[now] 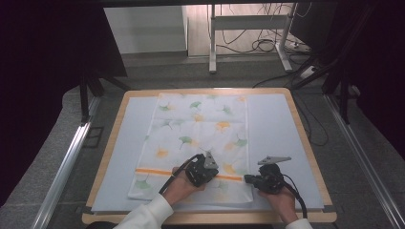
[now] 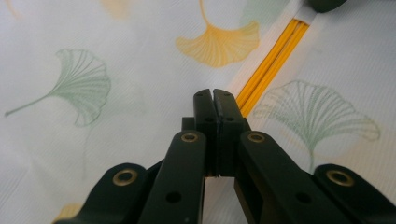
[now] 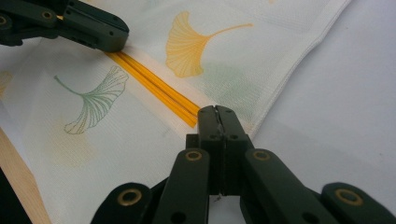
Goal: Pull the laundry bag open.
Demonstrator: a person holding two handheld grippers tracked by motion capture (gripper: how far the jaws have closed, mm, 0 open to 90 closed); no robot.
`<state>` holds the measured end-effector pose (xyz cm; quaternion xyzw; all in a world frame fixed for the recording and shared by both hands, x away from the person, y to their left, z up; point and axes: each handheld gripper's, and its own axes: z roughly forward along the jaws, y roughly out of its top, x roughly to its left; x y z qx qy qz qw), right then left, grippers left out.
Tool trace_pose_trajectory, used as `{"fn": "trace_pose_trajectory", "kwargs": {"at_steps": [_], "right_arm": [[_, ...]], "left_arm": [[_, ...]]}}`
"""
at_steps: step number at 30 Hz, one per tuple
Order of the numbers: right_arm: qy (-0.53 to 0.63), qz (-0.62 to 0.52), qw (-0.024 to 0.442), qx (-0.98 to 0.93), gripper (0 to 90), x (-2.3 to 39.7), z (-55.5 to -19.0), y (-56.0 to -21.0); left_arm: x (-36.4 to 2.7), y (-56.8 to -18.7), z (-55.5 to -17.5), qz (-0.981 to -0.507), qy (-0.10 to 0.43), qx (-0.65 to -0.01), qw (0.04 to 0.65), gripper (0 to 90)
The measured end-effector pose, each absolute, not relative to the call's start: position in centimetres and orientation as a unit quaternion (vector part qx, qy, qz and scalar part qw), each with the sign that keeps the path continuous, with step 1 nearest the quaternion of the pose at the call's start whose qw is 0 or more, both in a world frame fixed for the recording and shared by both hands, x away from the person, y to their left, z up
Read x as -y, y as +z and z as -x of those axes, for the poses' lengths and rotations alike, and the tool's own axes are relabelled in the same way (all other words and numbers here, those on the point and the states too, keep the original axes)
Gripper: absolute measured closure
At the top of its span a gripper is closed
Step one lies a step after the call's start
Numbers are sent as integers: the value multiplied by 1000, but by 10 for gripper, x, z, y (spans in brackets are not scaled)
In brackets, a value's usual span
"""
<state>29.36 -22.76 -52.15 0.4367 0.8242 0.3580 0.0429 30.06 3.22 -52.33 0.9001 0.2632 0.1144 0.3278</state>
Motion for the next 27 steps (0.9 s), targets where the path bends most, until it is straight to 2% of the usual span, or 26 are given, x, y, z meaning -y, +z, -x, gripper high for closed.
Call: {"fn": "trace_pose_trajectory", "kwargs": {"at_steps": [27], "right_arm": [[361,-434,48,-824,897,228,-292,-522]], "left_arm": [[-67,-524,-297,-890,107,-305,323,900]]}}
